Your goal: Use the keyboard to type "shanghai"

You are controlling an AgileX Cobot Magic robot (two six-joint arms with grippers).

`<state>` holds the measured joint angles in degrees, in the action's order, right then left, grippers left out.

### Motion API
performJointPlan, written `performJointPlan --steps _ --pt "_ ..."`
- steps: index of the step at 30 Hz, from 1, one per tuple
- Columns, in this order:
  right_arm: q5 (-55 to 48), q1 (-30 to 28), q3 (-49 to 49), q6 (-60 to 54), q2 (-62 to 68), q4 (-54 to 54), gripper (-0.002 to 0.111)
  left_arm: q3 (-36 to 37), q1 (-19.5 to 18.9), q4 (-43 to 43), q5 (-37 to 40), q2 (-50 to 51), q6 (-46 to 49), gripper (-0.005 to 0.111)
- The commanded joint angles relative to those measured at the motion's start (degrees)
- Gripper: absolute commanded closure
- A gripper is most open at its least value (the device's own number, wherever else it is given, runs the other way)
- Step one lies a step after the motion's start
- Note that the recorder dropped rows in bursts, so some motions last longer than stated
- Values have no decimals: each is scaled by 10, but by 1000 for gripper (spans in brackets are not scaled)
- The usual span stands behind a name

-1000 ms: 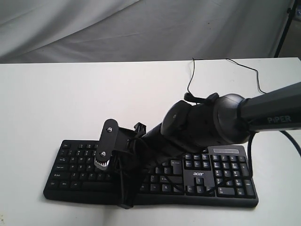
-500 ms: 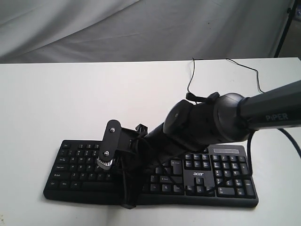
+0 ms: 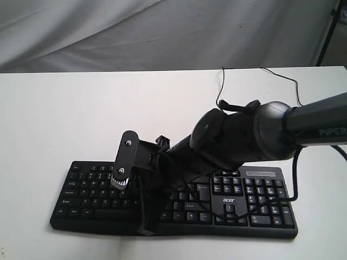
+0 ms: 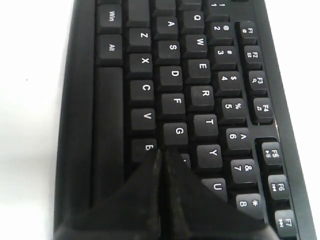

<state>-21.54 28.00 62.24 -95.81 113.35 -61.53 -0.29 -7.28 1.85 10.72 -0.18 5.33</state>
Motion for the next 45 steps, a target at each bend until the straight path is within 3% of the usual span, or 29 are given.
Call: performJointPlan --steps 1,15,45 --pt "1 -5 -2 -2 -2 -13 108 3 2 0 -2 2 -2 106" --pt "-33 -5 78 -15 61 -43 108 3 2 0 -2 2 -2 106" --pt "-26 -5 79 -17 62 -23 108 3 2 0 -2 2 -2 106"
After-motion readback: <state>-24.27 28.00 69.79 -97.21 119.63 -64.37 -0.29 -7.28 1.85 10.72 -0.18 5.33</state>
